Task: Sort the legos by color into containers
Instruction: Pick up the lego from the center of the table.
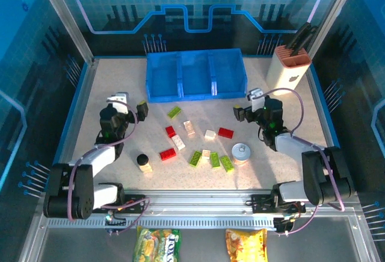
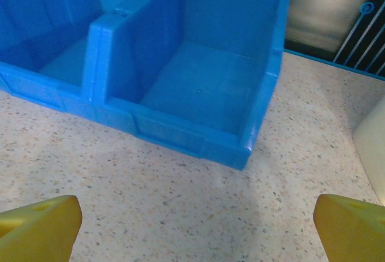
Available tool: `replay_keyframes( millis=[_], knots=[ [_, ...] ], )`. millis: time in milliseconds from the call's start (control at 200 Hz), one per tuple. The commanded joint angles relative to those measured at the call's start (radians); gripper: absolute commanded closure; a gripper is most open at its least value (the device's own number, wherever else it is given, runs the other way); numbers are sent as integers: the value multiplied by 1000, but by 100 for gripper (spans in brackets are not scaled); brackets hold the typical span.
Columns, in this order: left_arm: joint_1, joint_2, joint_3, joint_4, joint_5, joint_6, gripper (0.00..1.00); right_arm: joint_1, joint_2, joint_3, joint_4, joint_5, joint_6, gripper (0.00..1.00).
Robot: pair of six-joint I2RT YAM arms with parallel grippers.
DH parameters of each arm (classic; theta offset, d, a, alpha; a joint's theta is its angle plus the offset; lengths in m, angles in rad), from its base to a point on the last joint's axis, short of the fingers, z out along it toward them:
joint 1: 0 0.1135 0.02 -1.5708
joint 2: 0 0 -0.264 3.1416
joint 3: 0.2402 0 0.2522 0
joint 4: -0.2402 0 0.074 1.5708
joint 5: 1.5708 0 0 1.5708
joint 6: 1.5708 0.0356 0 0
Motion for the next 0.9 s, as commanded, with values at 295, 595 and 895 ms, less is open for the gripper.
replay_keyframes(
  millis=[295,595,895],
  knots=[
    [-51,-138,415,-935,-51,-213,1,142,-62,267,-671,9,139,8],
    [-51,-61,740,-1339,79,-119,1,268,-14,435,-1011,13,135,14],
    [-50,-113,558,-1142,143,-13,1,332,98,528,-1194,29,58,16]
  ],
)
